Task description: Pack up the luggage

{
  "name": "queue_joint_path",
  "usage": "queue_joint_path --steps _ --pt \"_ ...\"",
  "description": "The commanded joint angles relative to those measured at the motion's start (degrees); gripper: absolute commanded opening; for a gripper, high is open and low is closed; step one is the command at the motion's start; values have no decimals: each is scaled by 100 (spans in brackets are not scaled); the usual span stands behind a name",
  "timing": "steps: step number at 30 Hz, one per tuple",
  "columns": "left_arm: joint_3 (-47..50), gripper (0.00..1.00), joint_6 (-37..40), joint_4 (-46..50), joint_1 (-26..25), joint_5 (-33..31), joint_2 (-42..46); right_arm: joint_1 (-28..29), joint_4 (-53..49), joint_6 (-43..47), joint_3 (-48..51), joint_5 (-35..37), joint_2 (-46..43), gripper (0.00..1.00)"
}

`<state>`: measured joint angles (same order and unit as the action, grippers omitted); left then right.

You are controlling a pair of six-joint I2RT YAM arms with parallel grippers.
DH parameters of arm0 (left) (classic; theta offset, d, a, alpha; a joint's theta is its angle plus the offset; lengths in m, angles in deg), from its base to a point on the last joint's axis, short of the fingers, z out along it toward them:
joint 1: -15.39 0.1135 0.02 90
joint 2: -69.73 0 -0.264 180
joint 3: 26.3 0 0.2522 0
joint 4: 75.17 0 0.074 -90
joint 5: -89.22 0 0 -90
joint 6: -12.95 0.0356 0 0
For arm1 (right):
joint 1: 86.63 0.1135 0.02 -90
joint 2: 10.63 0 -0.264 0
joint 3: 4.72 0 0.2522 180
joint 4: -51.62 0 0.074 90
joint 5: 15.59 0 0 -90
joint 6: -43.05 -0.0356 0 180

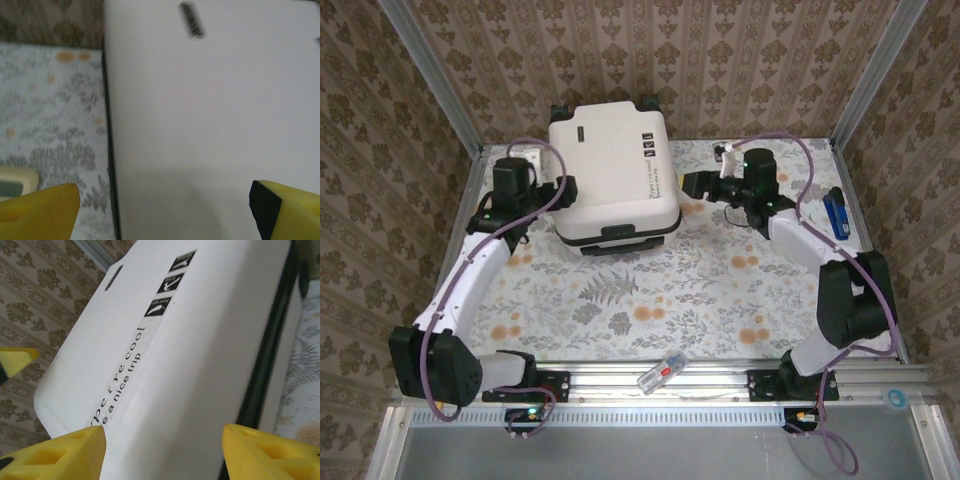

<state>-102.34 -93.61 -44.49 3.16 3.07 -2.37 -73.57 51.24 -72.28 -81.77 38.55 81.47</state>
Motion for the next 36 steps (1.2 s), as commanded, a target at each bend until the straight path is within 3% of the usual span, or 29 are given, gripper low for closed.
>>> queue_joint_path --steps 1,8,9,11,17,21,24,31,36 --pt "384 90 -632 -742 351 1180 137 182 -236 -324 -381 -244 270 64" --pt "634 89 -801 -1269 612 1891 -284 446 -503 -273 -675 27 612 69" --pt "638 90 -796 -1322 608 1951 -336 455 -540 -260 -684 70 637 81" --pt "631 89 -809 -1378 612 2041 -463 493 -661 -187 -731 168 676 89" --pt "624 86 -854 -1512 592 2371 -802 587 -1075 93 -953 277 816 88" --pt "617 82 -856 -1578 438 2610 -942 678 -1373 340 -1156 -148 866 77" --pt "567 77 -860 -1532 51 2591 -1008 717 -1630 488 -1100 -372 706 72" --pt "489 76 -677 -1085 -1680 1848 -830 500 -1911 349 -12 -96 -493 72" --pt "595 76 -901 -999 -2313 1702 -686 8 -2332 162 697 -100 -1191 71"
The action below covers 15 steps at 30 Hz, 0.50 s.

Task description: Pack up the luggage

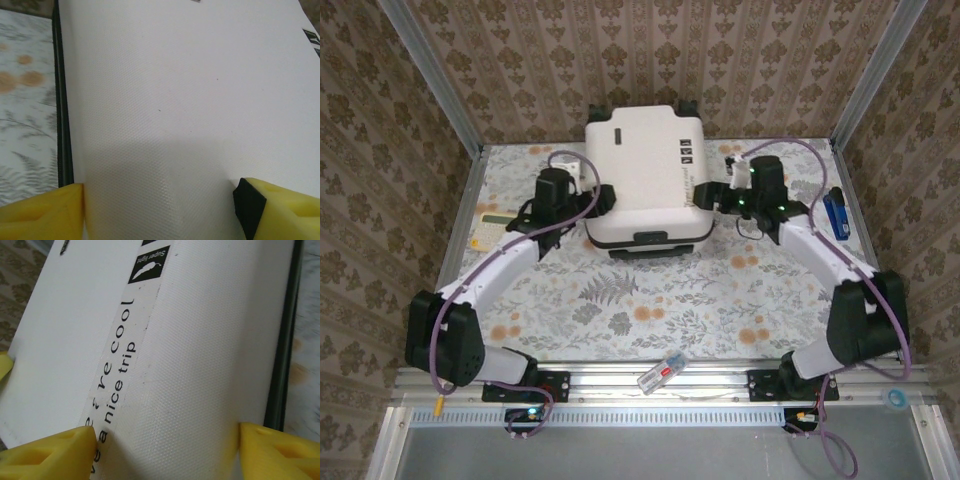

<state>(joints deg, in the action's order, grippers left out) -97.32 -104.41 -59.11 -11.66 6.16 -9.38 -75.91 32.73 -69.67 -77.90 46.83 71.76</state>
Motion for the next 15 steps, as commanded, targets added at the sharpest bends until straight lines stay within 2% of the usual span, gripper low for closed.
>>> queue_joint_path --steps 1,6,11,15 --pt "112 76 115 452 -896 1389 42 213 -557 -102 439 -918 -517 71" --pt "198 77 -46 641 -1243 1206 356 59 -987 -23 773 -770 -1123 74" --pt "45 78 178 1008 -1166 877 467 -6 -784 -134 647 -780 -837 74" --pt "-281 83 456 1221 -950 600 458 -104 -645 -256 639 44 -856 75"
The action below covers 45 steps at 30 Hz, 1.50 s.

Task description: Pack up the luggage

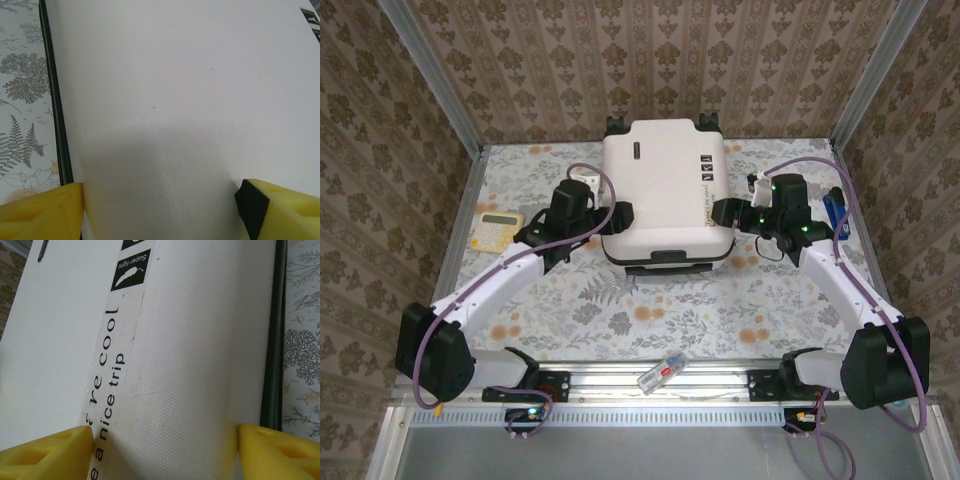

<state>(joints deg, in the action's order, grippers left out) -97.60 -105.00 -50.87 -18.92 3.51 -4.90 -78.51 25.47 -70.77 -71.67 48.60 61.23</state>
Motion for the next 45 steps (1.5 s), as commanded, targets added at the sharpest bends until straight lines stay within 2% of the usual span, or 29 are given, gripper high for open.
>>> queue_joint_path --steps 1,8,9,11,12,13,18,20,23,27,30,32,34,36,40,45 --pt "-366 85 632 454 -157 756 15 81 144 -150 18 53 144 76" --pt "-1110 92 1095 680 662 453 -1 -448 119 -19 -487 435 124 84" --pt "-1157 99 1138 714 752 391 16 -502 88 6 -543 488 127 86" --pt "-1320 100 1164 911 1091 377 32 -648 46 35 -625 551 122 93" --pt "-1396 100 1182 1016 1229 453 28 -716 8 38 -661 577 127 100" --pt "-1478 100 1162 1182 1348 396 48 -799 -122 55 -727 655 127 100" --pt "-1334 100 1217 1645 1668 -882 469 -1237 -1033 236 -1195 1239 289 100" --pt "-1054 100 1098 1517 1830 -1781 699 -1398 -1182 221 -1242 1480 337 100" --pt "-41 100 1511 400 2021 -2201 1191 -1427 -1204 48 -1191 2288 386 100" --pt "1418 100 1970 -1288 2068 -2576 1708 -1425 -950 -6 -963 2929 446 100" --pt "2584 100 2780 -2864 2060 -2689 1876 -1430 -588 214 -753 2794 465 100" --pt "3316 100 2947 -3940 2114 -3069 1884 -1429 -537 298 -737 2752 556 100" --pt "3673 100 2789 -4234 2402 -2908 1800 -1432 -410 443 -706 2667 646 100" --pt "3779 100 2653 -4218 2723 -2346 1667 -1429 -216 649 -621 2521 719 100" --pt "4066 100 2818 -4874 2838 -2044 1356 -1427 586 1051 -142 2117 619 100" --pt "4194 100 2838 -5561 3011 -1777 686 -1425 1806 1277 682 2147 302 100"
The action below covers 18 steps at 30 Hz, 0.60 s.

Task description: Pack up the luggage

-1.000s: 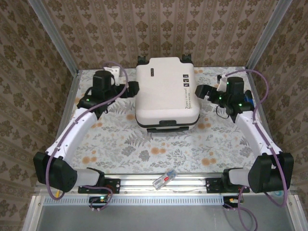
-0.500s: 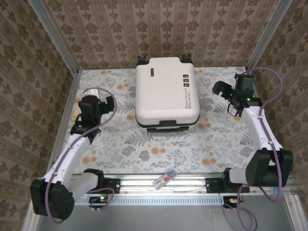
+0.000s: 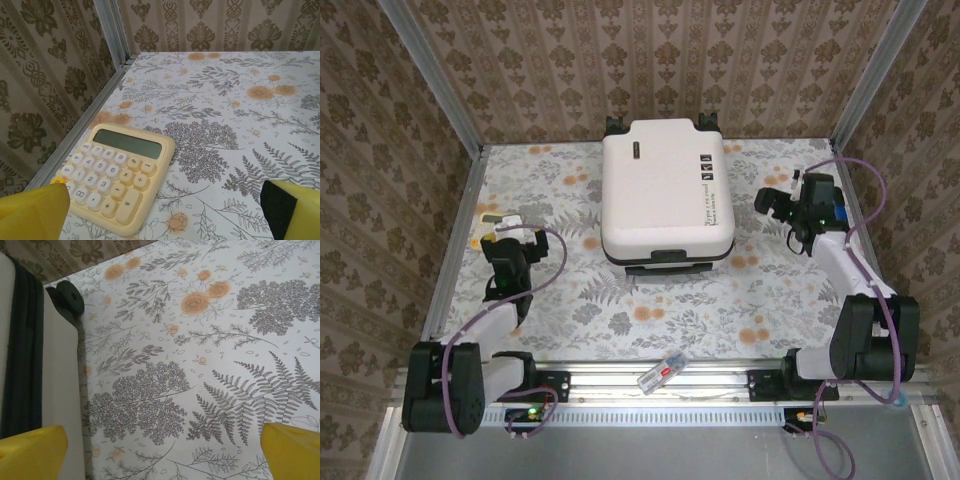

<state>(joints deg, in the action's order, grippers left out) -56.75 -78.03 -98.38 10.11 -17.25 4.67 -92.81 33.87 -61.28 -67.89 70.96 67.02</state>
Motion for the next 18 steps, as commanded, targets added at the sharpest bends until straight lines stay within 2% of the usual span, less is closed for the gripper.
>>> queue_joint_path --steps 1,6,10,12,14,18 --pt "113 100 140 -993 146 351 -474 10 1163 360 461 -52 -345 100" --pt "157 100 398 -2116 150 581 -1474 20 1690 729 914 -91 -573 100" --pt "88 100 492 -3293 131 267 -2657 29 1665 863 990 -42 -602 100" --pt "69 100 351 -2642 66 255 -2352 29 1696 846 1028 27 -563 100" --pt "-84 100 470 -2682 96 233 -2511 29 1868 835 1146 45 -495 100" --pt "-335 100 489 -2125 49 206 -2459 29 2634 655 1549 87 -233 100"
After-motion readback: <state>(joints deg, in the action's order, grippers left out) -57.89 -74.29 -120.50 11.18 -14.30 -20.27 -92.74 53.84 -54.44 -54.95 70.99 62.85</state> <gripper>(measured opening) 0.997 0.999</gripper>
